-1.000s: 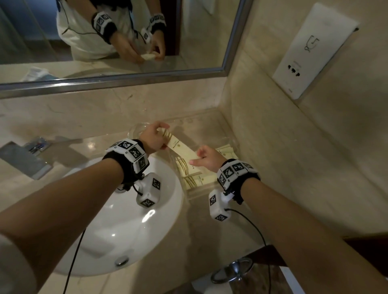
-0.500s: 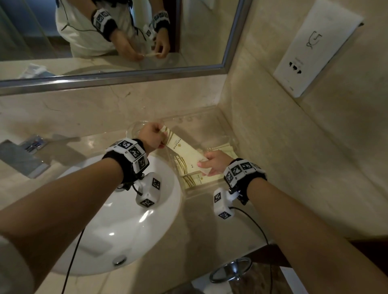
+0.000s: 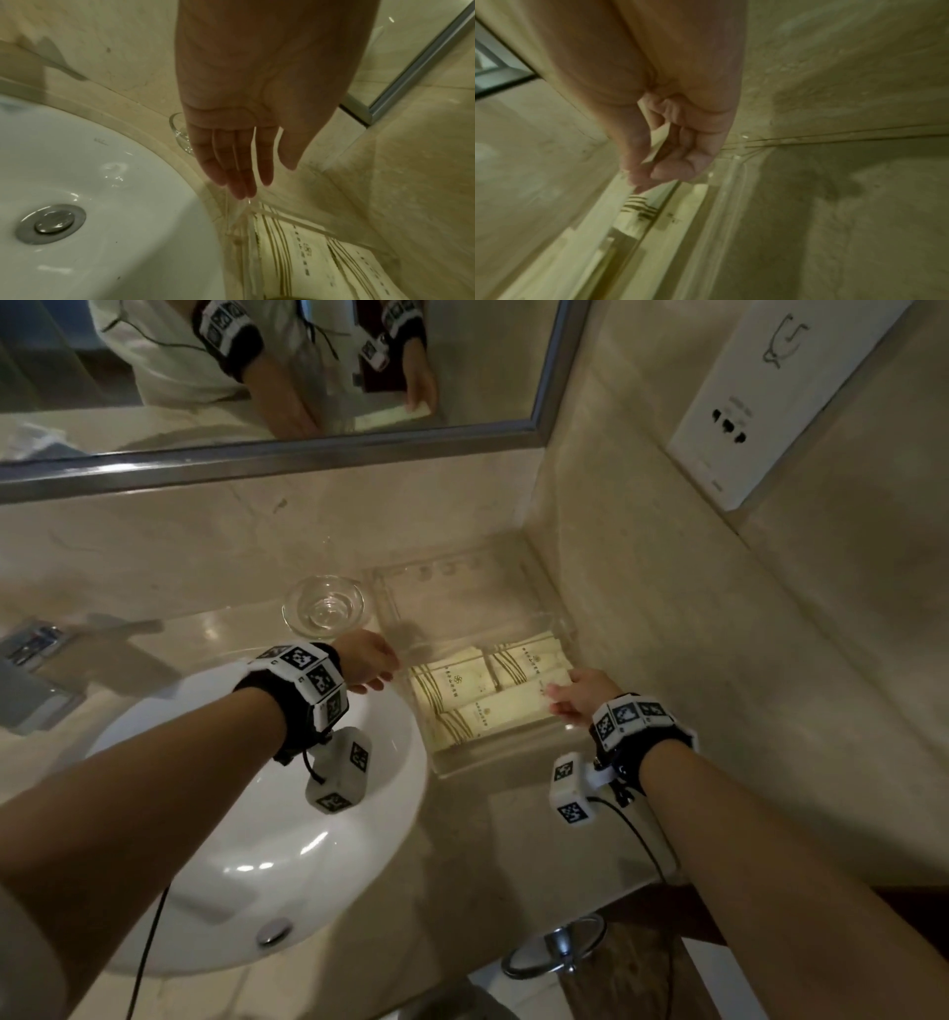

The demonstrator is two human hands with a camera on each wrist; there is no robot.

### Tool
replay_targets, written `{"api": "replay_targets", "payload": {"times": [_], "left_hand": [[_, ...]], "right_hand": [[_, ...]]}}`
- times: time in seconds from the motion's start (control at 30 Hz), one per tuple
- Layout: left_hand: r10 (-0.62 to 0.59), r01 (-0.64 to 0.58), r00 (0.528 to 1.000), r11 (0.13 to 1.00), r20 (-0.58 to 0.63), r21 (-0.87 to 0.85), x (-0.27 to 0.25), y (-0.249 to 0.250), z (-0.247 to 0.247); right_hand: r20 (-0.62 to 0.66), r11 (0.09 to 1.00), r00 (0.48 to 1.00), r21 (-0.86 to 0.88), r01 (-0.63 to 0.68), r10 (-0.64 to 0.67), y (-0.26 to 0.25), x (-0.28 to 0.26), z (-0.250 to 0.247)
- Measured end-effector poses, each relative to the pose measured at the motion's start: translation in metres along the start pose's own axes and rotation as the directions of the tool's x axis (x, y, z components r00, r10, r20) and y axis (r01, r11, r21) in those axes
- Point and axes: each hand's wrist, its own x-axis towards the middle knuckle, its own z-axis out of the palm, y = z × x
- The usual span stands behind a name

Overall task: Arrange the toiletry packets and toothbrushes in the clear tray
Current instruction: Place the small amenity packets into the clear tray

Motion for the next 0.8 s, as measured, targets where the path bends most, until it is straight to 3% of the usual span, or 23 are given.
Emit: {"api": "replay_targets", "payload": {"times": [0.43,0.67,0.8], "left_hand": [[-0.046,0.046,0.999,0.998,0.006,-0.034,0.017,-0.010,0.014],[-0.023,0.020,0.999,0.998,-0.032,-0.066,0.019,-0.017,0.014],[-0.012,0.007,0.998,0.996,-0.061,-0.085,0.017,-0.019,0.009]], "right_hand": [[-0.049,0.977,0.980,-0.083,-0.198,0.195,0.013,0.023,0.014],[-0.045,0.981,0.981,0.040,-0.189,0.191,0.017,0.032,0.019],[-0.082,0.994,0.991,0.040,-0.103,0.106,0.018,0.033,0.018]]}}
